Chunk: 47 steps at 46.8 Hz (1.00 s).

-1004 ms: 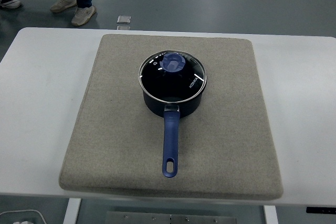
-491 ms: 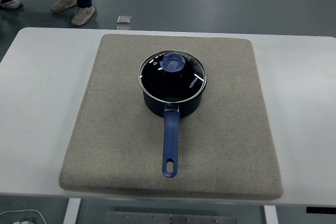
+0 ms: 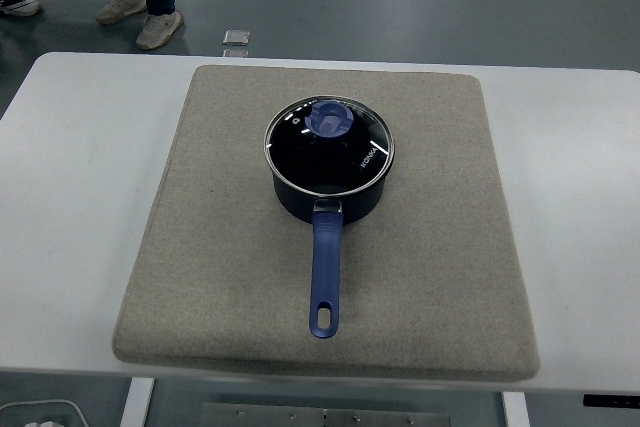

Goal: Lift the pot lid and place it to the right of the pot.

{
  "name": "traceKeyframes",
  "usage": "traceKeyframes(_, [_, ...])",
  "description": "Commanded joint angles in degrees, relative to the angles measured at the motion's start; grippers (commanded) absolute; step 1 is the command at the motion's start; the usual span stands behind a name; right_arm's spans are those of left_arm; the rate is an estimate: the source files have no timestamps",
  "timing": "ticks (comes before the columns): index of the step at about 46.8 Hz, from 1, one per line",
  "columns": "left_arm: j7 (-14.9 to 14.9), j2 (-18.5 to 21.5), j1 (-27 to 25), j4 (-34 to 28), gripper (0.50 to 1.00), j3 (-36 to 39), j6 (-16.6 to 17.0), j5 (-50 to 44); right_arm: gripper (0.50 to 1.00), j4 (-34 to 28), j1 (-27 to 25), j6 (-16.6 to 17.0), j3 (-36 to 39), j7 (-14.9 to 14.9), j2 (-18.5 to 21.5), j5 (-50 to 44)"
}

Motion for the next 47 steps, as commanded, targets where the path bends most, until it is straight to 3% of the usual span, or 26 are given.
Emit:
traceKeyframes(1, [0.00,0.00,0.00,0.00,1.000,0.00,0.00,-0.01,0.938,2.46,0.34,0.33,0.23,0.95,-1.03,-3.28])
traceKeyframes(12, [0.00,0.00,0.00,0.00,1.000,0.00,0.00,-0.01,0.936,5.99,1.75,0.33,0.23,3.68,-1.29,-15.41])
traceKeyframes(27, [0.00,0.00,0.00,0.00,1.000,0.00,0.00,0.07,0.936,6.51,1.93,-0.57,0.15,4.91,-0.68,-28.15])
traceKeyframes(39, [0.00,0.00,0.00,0.00,1.000,0.00,0.00,-0.01,0.936,8.27,0.87,-7.25,-0.65,5.88,0.81,-40.46])
traceKeyframes(47, [0.00,0.00,0.00,0.00,1.000,0.00,0.00,-0.01,0.936,8.45,-0.09,-8.31,-0.56,6.41,3.01,-41.34])
